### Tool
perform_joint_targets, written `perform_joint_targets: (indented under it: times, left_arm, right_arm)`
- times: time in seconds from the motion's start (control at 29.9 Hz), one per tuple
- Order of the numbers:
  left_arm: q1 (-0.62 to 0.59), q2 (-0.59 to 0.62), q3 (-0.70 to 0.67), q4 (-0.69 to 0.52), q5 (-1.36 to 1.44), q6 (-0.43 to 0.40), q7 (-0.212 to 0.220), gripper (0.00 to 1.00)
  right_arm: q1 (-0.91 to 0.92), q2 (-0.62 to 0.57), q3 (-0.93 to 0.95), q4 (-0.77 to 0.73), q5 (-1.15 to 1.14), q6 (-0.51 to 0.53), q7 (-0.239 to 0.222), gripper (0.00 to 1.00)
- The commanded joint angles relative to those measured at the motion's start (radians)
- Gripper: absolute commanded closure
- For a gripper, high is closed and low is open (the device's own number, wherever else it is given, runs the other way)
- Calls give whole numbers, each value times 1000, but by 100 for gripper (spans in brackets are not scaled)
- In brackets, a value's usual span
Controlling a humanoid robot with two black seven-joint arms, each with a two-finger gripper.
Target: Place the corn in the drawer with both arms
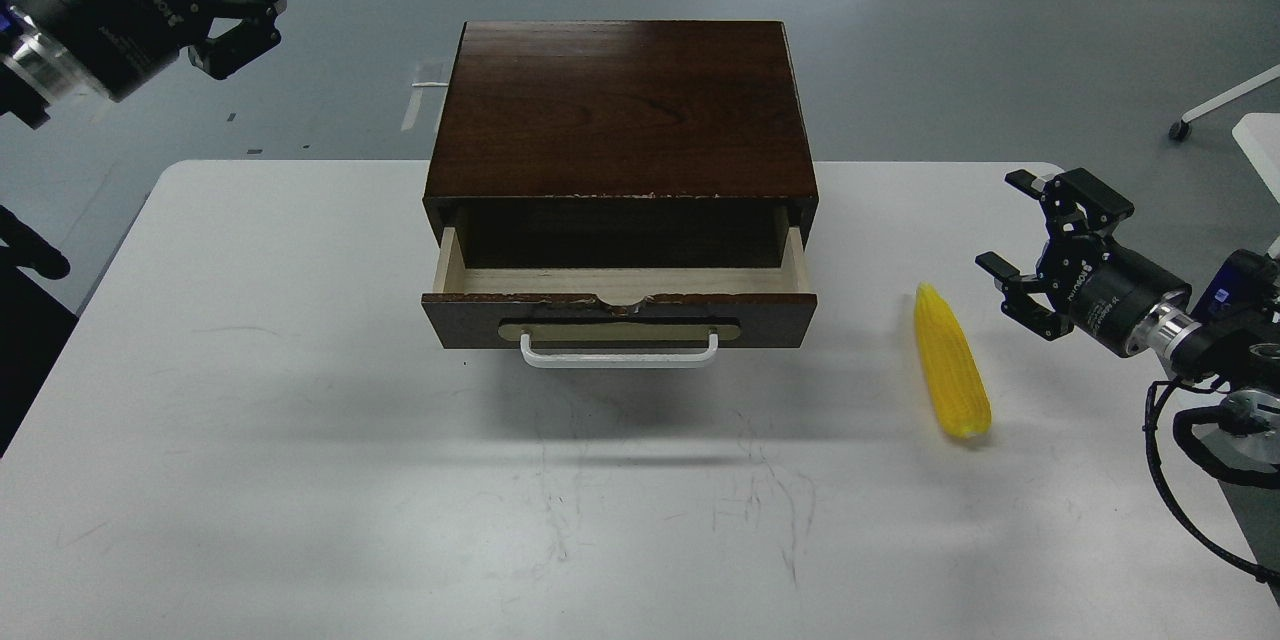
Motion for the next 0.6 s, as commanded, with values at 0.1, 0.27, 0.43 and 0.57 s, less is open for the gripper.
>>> perform_joint_targets:
  times: [0.1, 0.27, 0.43, 0.57]
  left_arm:
    - [112, -20, -2, 6, -3, 0, 0, 2]
    - [129, -41, -6, 8, -5, 0, 0, 2]
    - [129, -55, -11, 6, -3, 0, 0, 2]
    - [129, -63, -26, 5, -1, 0, 0, 2]
  right_arm:
    - [19, -79, -2, 3, -262, 0, 0, 0]
    - [40, -111, -7, 4, -532, 0, 0, 0]
    - [54, -111, -7, 6, -783, 0, 0, 0]
    - [62, -96, -12, 4, -844, 0, 0, 0]
